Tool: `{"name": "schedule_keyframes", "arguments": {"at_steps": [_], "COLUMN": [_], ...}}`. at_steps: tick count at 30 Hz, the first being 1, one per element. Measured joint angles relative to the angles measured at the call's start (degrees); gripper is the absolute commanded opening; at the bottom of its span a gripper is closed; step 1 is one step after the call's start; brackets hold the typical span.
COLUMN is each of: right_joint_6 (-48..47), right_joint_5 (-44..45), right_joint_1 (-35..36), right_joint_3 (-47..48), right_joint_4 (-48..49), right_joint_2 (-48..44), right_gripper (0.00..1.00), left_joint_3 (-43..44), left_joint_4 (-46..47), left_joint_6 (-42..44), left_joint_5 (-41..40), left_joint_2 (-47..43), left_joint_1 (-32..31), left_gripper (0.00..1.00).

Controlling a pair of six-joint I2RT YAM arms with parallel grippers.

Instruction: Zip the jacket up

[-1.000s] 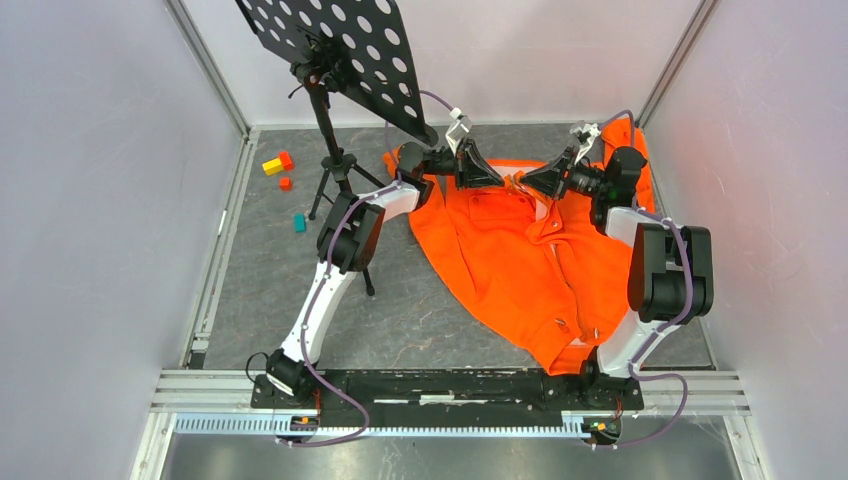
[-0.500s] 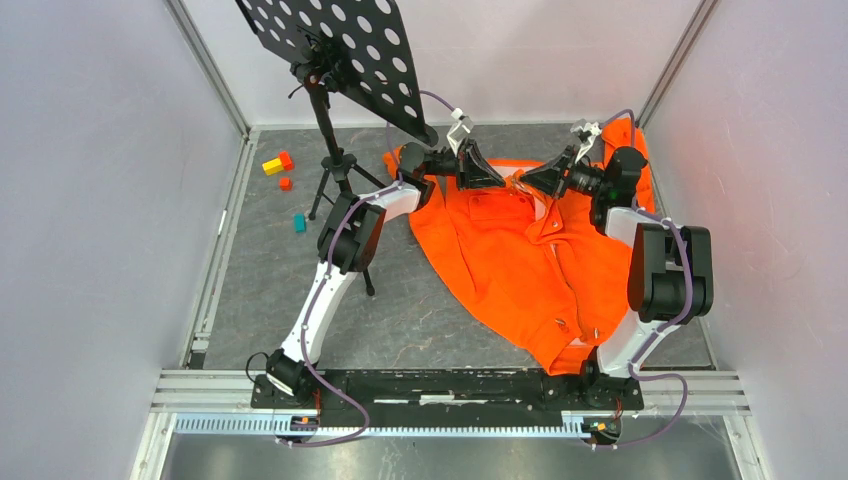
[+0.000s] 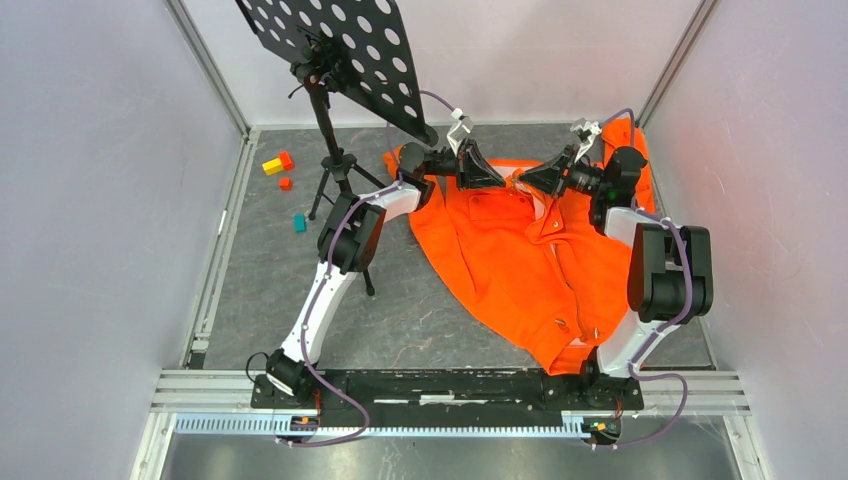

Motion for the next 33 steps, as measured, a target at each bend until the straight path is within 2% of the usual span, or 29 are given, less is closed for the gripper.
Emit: {"name": "schedule_keyframes", "arguments": {"at_steps": [33], "right_joint_6": [0.7], "right_joint_5": [0.0], "right_joint_1": [0.0], "right_joint_3": [0.0], "right_joint_4": [0.5], "right_joint_2": [0.0], "right_gripper": [0.0], "left_joint_3": [0.7], "left_joint_4": [1.7], "left_joint_6": [-1.6], "left_joint_5": [-0.1], "left_joint_2": [0.0], "left_joint_1": [0.2], "left_gripper": [0.02]}}
